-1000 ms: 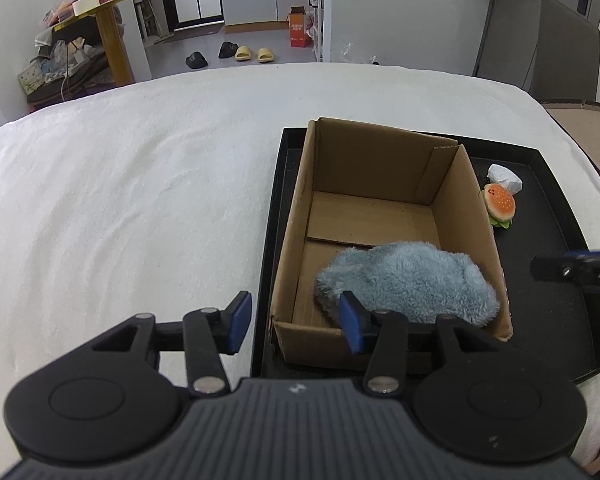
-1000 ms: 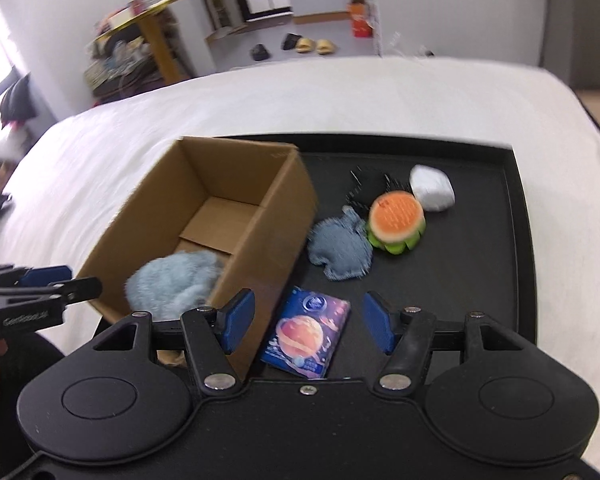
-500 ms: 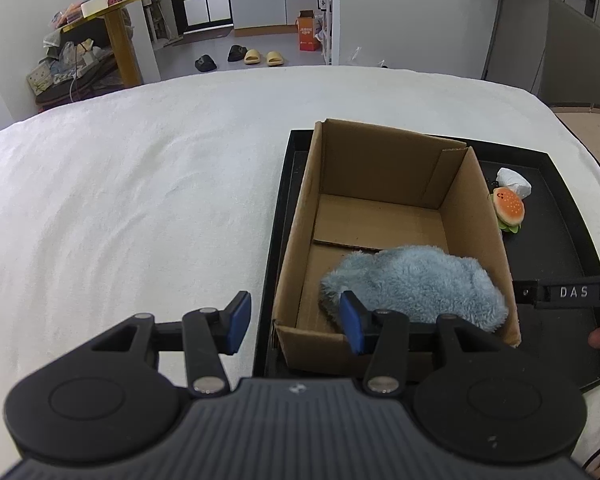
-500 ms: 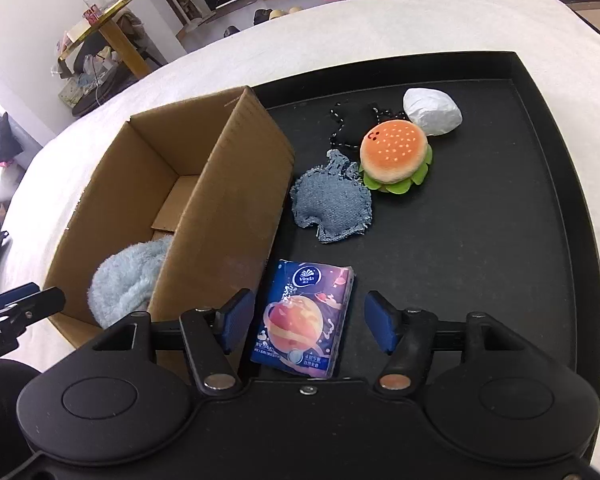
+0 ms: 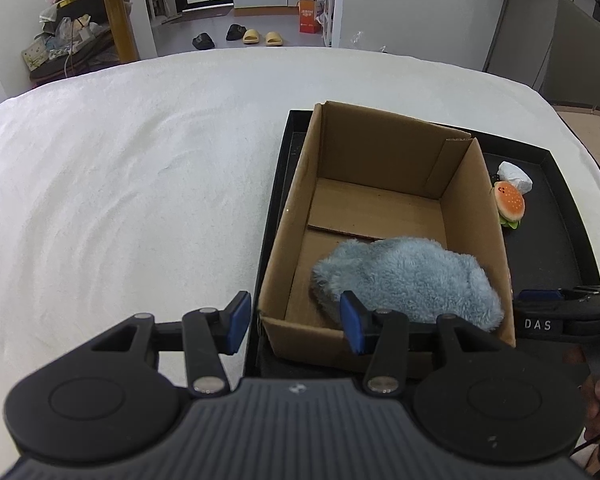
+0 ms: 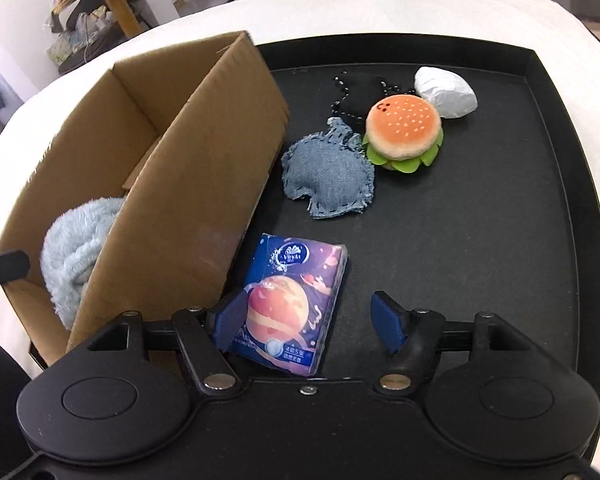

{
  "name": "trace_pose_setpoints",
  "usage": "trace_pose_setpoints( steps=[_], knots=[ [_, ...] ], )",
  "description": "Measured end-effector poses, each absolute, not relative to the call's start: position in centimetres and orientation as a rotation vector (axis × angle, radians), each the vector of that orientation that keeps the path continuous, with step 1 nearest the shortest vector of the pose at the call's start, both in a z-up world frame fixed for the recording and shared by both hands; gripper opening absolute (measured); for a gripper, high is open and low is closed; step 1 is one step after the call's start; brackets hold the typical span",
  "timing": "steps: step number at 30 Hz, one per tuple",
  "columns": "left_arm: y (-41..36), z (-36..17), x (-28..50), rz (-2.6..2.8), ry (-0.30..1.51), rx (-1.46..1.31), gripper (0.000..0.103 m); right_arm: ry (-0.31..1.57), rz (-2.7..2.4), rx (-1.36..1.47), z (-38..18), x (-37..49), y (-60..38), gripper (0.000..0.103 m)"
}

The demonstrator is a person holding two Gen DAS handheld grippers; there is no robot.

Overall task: Organize soft objects
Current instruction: 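Move the right gripper down to the purple tissue pack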

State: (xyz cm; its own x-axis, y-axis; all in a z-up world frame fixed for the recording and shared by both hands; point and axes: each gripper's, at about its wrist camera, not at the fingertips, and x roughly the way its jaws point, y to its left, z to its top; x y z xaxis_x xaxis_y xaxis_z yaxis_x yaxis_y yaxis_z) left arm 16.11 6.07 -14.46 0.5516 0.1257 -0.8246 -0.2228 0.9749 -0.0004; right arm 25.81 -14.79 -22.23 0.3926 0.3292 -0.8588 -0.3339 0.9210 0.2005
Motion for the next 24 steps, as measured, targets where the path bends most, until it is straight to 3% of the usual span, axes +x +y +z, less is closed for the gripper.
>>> trace_pose_setpoints(
  steps=[15, 24],
  knots=[
    [5.8, -14.0, 15.6, 0.214, 0.947, -0.094, 0.047, 1.08, 0.257, -0.121, -21.0, 24.7, -16.6, 0.068],
    [5.9, -14.2, 16.0, 0.23, 0.948, -0.097, 0.047, 1.066, 0.274, -0.128, -21.0, 25.3, -15.3, 0.081]
  ],
)
